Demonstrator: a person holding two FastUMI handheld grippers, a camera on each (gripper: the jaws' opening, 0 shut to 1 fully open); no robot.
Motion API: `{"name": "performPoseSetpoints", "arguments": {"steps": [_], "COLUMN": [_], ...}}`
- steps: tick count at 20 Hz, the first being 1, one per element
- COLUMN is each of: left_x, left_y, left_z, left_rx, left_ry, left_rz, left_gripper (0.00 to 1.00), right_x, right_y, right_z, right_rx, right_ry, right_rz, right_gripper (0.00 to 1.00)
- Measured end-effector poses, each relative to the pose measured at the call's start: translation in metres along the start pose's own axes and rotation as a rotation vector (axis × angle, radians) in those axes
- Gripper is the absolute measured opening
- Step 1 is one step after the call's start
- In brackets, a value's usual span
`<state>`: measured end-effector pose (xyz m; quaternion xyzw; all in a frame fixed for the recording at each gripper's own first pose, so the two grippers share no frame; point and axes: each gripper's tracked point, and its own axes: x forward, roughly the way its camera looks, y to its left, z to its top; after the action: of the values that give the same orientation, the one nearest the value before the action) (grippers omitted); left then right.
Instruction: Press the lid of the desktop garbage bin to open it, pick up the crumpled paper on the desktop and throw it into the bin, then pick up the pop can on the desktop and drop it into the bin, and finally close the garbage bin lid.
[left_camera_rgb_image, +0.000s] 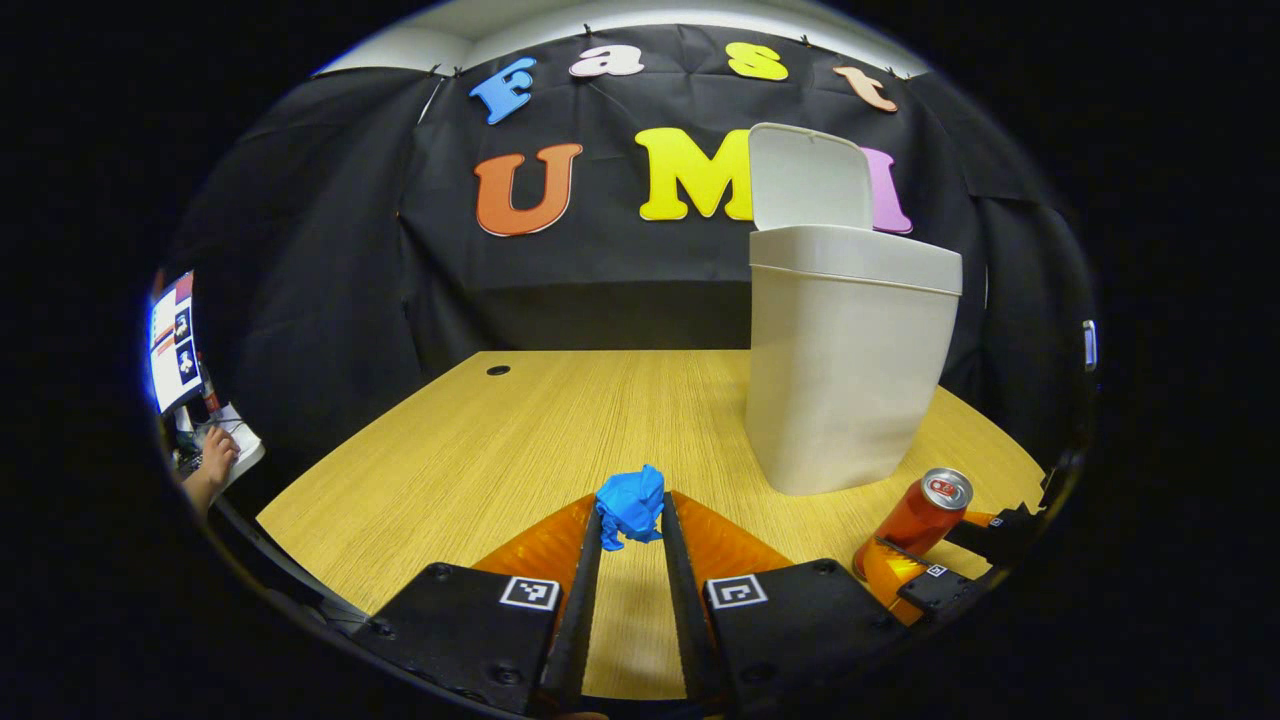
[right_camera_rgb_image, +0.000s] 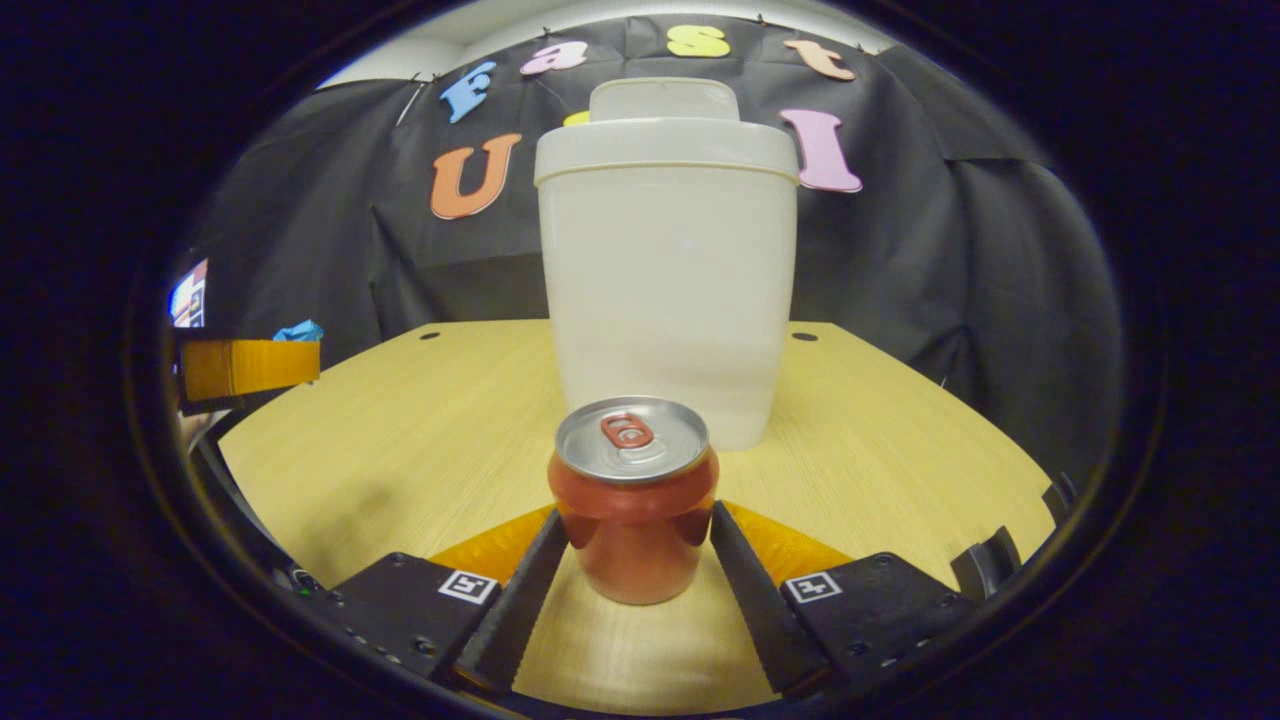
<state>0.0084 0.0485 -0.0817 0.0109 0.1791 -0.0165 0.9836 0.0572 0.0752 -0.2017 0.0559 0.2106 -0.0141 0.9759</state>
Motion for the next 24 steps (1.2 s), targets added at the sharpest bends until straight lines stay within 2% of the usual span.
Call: {"name": "performPoseSetpoints", "arguments": {"steps": [2, 8, 12, 19, 24], "left_x": [-0.004, -0.018, -0.026, -0.046, -0.052], "left_y": [0.000, 0.005, 0.004, -0.001, -0.003], "left_z": [0.002, 0.030, 0.048, 0.074, 0.108], "left_rx": [0.003, 0.002, -0.012, -0.007, 0.008], "left_ry": [-0.010, -0.071, -0.129, -0.173, -0.195], "left_rz": [0.007, 0.028, 0.032, 0.034, 0.052], "left_gripper": [0.39, 0.40, 0.39, 0.39, 0.39], "right_x": [-0.001, -0.013, -0.029, -0.075, -0.112], "right_y": [-0.002, -0.023, -0.045, -0.072, -0.099], "right_z": [0.002, 0.036, 0.083, 0.150, 0.209], "right_rx": [0.015, 0.063, 0.062, 0.051, 0.045], "right_ry": [-0.003, -0.031, -0.114, -0.228, -0.336], "right_rz": [0.002, -0.002, -0.013, 0.000, -0.012], "right_gripper": [0.81, 0.80, 0.80, 0.79, 0.79]}}
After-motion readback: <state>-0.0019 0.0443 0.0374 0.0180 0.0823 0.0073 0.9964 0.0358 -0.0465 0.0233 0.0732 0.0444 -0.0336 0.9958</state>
